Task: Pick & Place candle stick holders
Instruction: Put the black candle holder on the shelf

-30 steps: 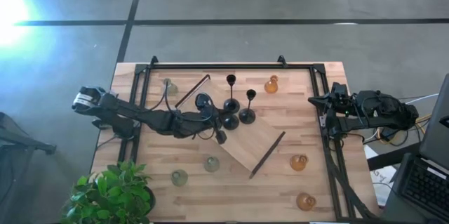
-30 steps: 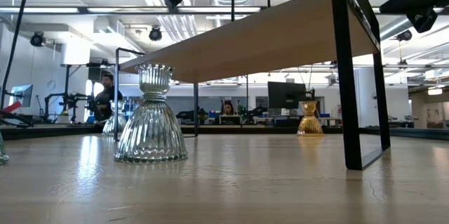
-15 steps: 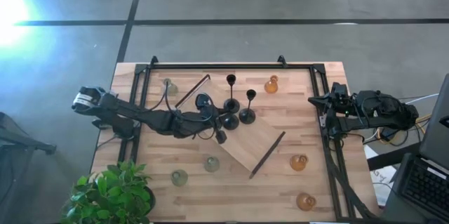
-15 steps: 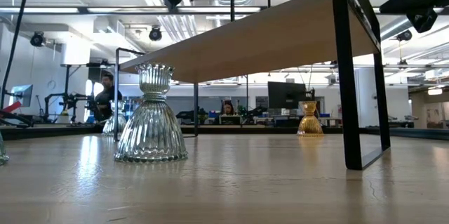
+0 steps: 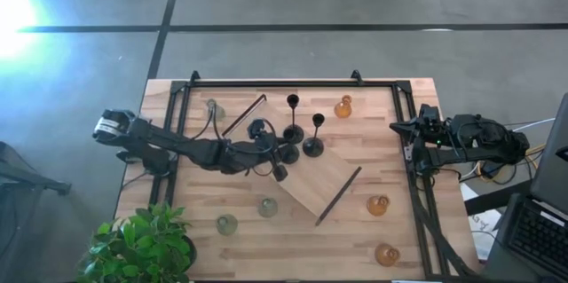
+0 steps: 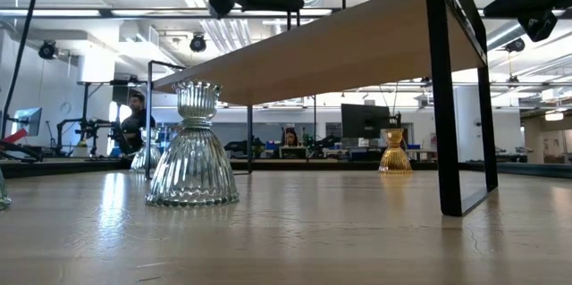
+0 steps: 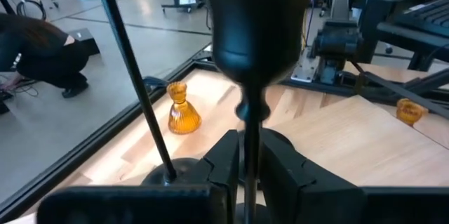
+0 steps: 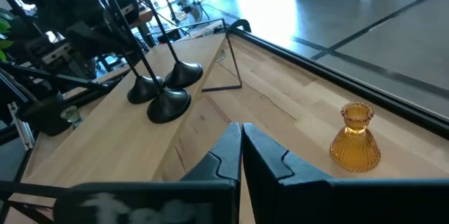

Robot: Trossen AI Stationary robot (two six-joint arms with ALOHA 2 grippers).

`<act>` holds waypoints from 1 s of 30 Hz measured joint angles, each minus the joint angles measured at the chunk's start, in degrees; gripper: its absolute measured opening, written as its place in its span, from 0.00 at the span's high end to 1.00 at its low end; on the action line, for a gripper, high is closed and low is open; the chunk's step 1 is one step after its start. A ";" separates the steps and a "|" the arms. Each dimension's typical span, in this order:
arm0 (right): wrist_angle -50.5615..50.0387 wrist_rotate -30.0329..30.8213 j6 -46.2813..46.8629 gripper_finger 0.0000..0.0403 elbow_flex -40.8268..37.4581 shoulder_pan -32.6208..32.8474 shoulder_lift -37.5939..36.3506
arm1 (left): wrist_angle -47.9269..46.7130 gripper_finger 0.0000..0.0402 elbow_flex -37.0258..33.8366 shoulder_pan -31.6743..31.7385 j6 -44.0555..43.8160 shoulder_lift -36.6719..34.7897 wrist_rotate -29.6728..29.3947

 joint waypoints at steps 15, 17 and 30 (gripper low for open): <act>0.00 0.02 -0.01 0.98 0.00 -0.01 0.00 | 4.35 0.86 -0.63 0.04 2.70 -0.11 0.72; 0.00 0.02 0.01 0.98 0.02 -0.02 0.00 | 4.58 0.86 -0.66 0.04 2.71 0.29 0.72; 0.00 0.00 0.01 0.98 0.00 -0.02 0.00 | 9.11 0.97 -0.63 0.04 3.03 2.99 0.85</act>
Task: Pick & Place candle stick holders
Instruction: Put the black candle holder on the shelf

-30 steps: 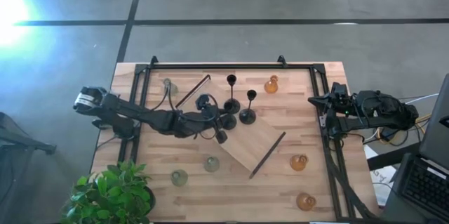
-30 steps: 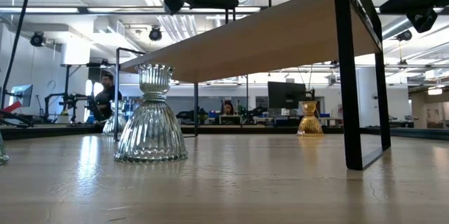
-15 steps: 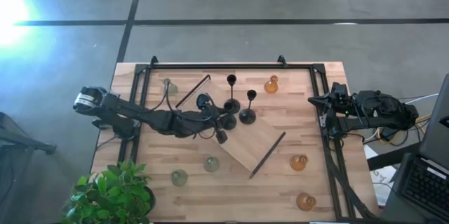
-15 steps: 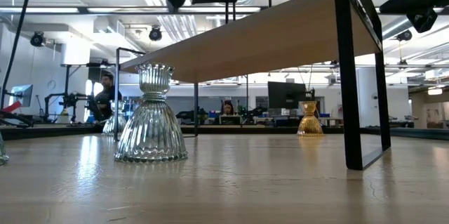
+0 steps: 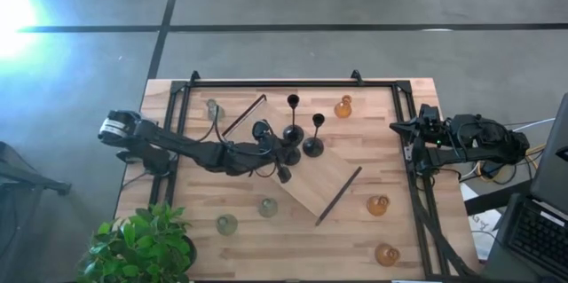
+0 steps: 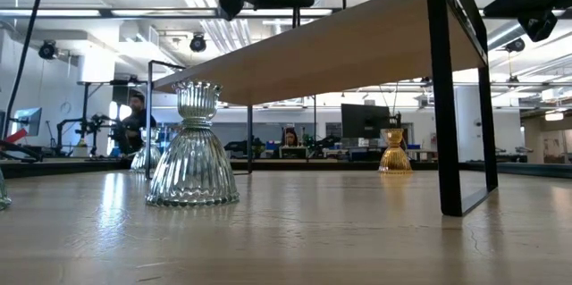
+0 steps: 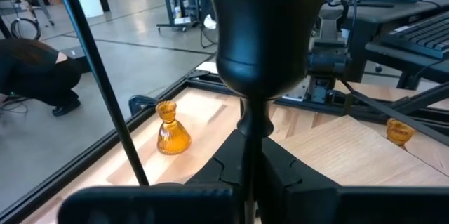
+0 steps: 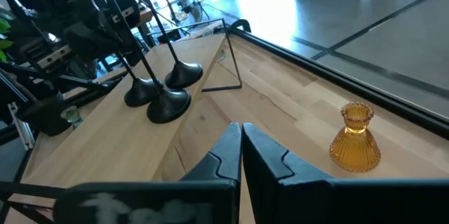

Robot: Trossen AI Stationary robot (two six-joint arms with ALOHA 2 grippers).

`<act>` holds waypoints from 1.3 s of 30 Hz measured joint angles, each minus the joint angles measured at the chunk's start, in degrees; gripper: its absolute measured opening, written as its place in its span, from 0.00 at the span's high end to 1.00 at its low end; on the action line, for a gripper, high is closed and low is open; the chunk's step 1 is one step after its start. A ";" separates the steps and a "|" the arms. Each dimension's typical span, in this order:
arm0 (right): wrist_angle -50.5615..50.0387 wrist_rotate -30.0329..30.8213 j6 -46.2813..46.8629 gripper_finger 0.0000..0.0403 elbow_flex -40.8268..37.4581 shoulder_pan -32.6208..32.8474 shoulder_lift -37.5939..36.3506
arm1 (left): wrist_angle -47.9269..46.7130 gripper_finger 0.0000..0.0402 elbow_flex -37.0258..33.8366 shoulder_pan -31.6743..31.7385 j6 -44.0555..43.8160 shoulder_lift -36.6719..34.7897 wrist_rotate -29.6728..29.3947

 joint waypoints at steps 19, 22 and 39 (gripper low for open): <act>0.01 0.00 0.00 0.98 0.00 0.01 -0.01 | 0.35 0.97 -0.10 1.05 0.83 0.00 -0.02; 0.00 0.00 0.00 0.98 0.00 0.00 0.00 | 3.15 0.97 -1.45 1.09 0.86 0.02 -0.01; 0.00 0.00 0.00 0.98 0.00 0.02 0.00 | 7.45 0.95 -3.61 1.10 0.81 0.02 0.82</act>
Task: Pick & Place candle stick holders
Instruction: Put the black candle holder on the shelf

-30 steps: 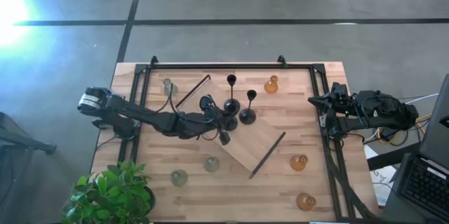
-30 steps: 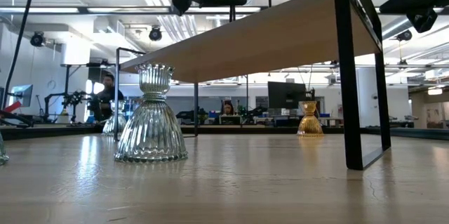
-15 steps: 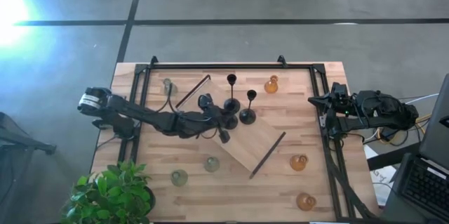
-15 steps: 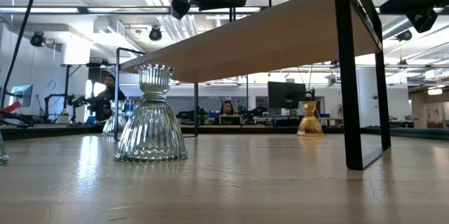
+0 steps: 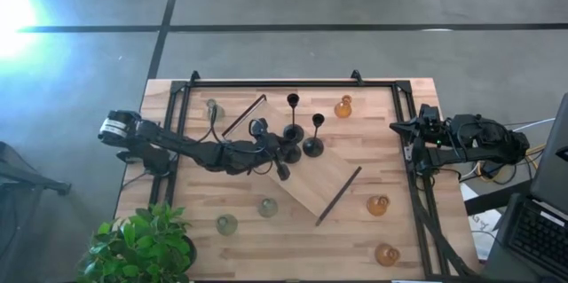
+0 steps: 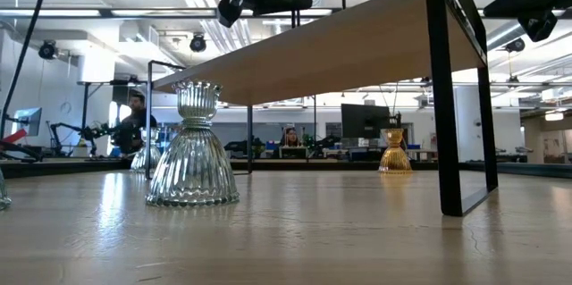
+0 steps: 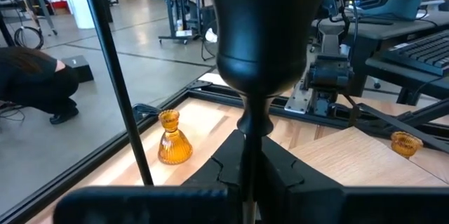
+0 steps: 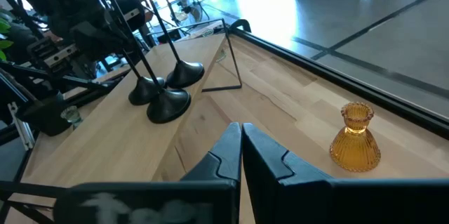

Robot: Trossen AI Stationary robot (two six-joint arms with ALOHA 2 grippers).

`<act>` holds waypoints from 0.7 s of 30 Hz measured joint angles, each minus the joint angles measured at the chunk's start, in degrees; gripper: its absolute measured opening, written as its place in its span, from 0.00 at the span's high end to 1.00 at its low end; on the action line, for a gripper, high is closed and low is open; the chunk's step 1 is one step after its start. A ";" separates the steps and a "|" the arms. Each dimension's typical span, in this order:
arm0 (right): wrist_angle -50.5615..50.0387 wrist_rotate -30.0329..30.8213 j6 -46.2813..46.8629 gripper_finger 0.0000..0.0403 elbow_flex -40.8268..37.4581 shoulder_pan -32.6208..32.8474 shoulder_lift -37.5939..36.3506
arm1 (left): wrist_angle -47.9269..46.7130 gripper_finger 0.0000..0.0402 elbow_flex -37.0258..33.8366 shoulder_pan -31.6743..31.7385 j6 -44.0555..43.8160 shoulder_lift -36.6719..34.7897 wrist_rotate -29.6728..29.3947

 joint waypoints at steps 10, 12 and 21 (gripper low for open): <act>0.00 0.00 0.00 0.98 0.02 0.00 0.00 | -0.45 0.92 -0.09 -0.03 -0.58 0.09 2.40; 0.00 0.00 0.00 0.98 0.00 -0.02 0.00 | -0.28 0.92 -0.09 -0.03 -1.07 0.09 2.49; 0.01 0.00 0.00 0.98 0.00 -0.02 0.00 | -0.17 0.87 -0.09 -0.03 -1.27 0.09 3.11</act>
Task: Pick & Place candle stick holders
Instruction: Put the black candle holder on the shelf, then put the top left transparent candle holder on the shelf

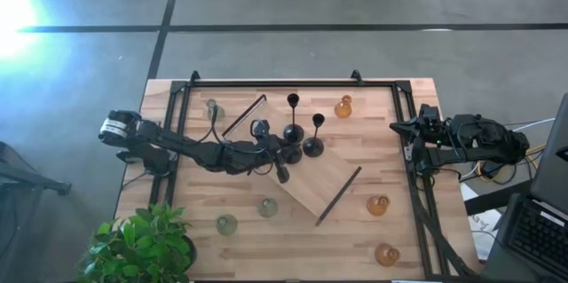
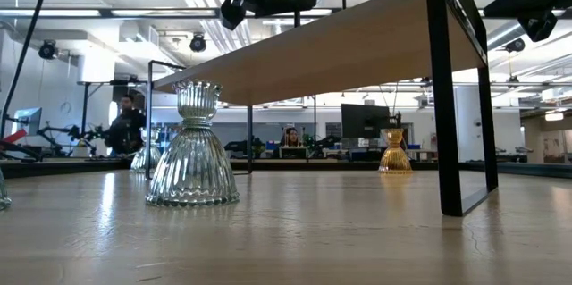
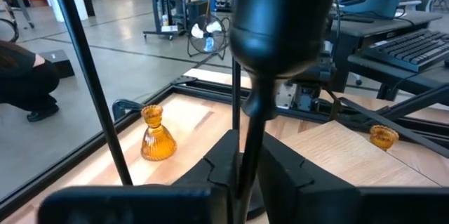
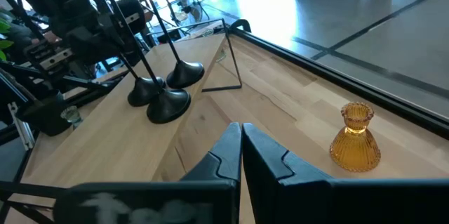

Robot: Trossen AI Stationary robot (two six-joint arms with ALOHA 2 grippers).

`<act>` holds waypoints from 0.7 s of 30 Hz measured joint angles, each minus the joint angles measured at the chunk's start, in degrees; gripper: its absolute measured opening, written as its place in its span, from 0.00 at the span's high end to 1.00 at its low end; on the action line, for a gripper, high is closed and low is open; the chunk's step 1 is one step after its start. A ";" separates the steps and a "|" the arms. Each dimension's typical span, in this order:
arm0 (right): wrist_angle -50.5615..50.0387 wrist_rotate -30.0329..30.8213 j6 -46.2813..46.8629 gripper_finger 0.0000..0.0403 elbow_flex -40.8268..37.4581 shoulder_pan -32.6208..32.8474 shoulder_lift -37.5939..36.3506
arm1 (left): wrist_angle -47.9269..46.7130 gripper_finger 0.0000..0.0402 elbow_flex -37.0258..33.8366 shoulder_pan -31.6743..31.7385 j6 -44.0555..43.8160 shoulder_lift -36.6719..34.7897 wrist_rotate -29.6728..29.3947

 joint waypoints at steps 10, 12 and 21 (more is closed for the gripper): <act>0.00 0.00 0.00 0.98 0.01 0.01 0.00 | -0.67 0.77 0.00 0.00 0.29 0.00 1.07; -0.01 0.00 0.00 0.98 0.00 0.00 0.00 | -1.16 0.76 0.00 -0.03 0.29 0.00 1.15; 0.00 0.01 -0.01 0.98 0.02 0.01 0.00 | -2.07 0.72 0.00 -0.07 0.90 -0.04 1.15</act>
